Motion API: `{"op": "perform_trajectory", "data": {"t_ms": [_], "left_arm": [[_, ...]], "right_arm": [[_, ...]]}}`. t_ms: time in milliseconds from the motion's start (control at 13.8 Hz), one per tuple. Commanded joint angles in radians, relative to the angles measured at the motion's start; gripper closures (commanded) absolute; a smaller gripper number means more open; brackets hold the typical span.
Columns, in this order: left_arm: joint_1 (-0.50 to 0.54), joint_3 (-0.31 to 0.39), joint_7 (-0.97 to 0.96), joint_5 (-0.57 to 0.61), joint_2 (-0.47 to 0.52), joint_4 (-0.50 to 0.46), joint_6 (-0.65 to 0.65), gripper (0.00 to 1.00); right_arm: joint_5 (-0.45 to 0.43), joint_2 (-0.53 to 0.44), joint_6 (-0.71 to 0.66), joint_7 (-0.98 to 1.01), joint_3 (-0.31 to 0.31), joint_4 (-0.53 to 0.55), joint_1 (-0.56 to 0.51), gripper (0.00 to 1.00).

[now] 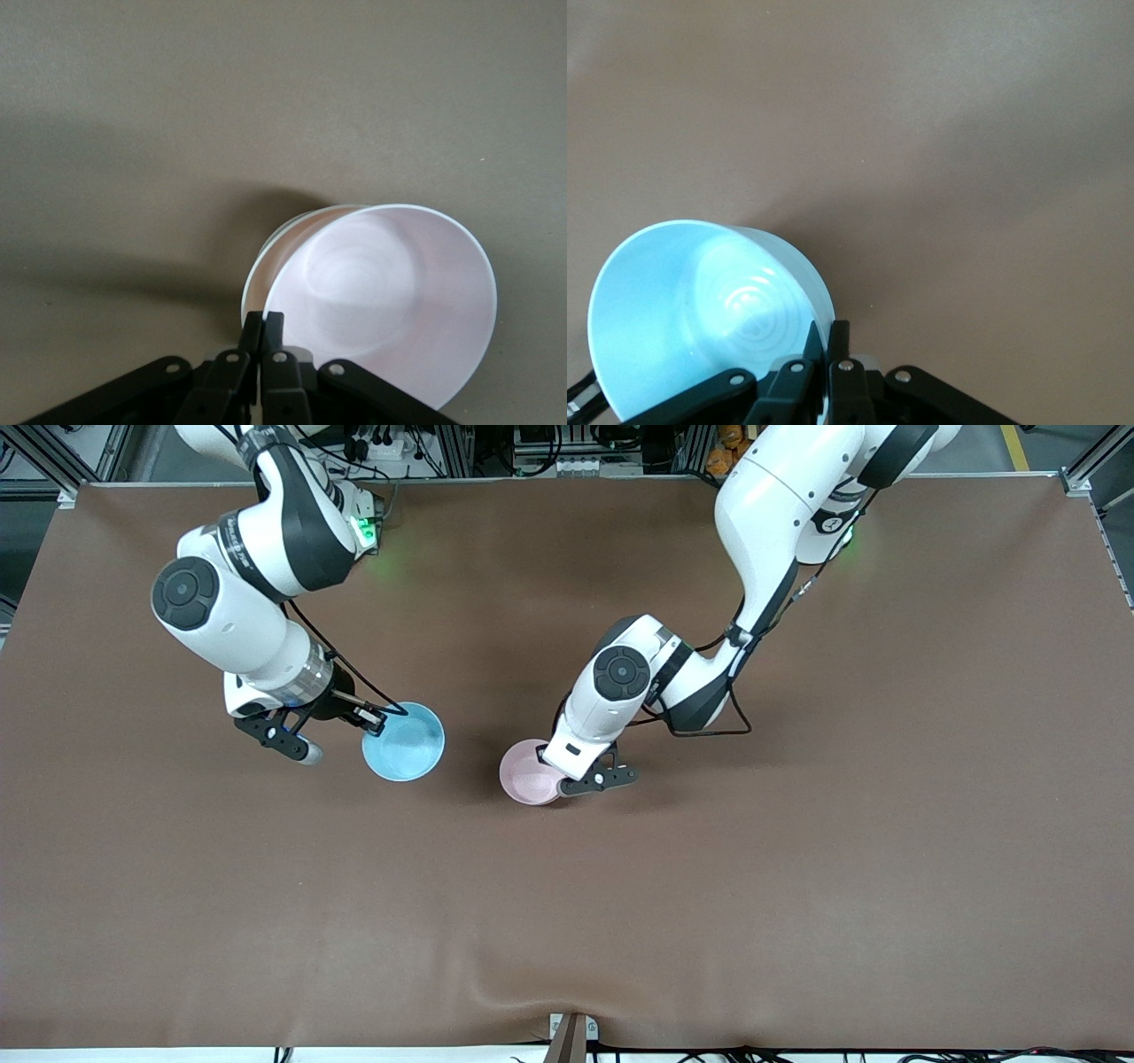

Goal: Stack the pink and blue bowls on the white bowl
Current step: 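Carry the pink bowl with the left gripper toward the white bowl, then drop the pink bowl into the white bowl while the right gripper carries the blue bowl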

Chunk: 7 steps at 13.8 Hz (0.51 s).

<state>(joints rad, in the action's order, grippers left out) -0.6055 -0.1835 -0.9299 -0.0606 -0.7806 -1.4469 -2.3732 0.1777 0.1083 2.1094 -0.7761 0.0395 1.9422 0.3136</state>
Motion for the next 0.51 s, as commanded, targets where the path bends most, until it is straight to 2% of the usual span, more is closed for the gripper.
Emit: {"op": "perform_trajectory", "data": {"t_ms": [0,144,217,361,433], "left_arm": [[-0.013,0.013,-0.013,-0.001,-0.008,0.005,-0.011,1.00],[-0.013,0.013,-0.012,-0.001,-0.011,0.005,-0.012,0.97],[-0.011,0.013,-0.013,-0.001,-0.014,0.005,-0.012,0.69],[-0.010,0.013,-0.035,-0.004,-0.011,0.006,-0.011,0.00],[-0.008,0.015,-0.038,-0.002,-0.008,0.014,-0.011,0.00]], "right_arm": [[0.022,0.010,-0.011,-0.044,0.000,-0.026,0.018,1.00],[0.046,0.030,-0.009,-0.083,0.002,-0.049,0.039,1.00],[0.055,0.043,-0.005,-0.103,0.000,-0.060,0.056,1.00],[0.055,0.070,0.021,-0.140,0.000,-0.074,0.076,1.00],[0.055,0.079,0.038,-0.150,0.000,-0.075,0.090,1.00]]}}
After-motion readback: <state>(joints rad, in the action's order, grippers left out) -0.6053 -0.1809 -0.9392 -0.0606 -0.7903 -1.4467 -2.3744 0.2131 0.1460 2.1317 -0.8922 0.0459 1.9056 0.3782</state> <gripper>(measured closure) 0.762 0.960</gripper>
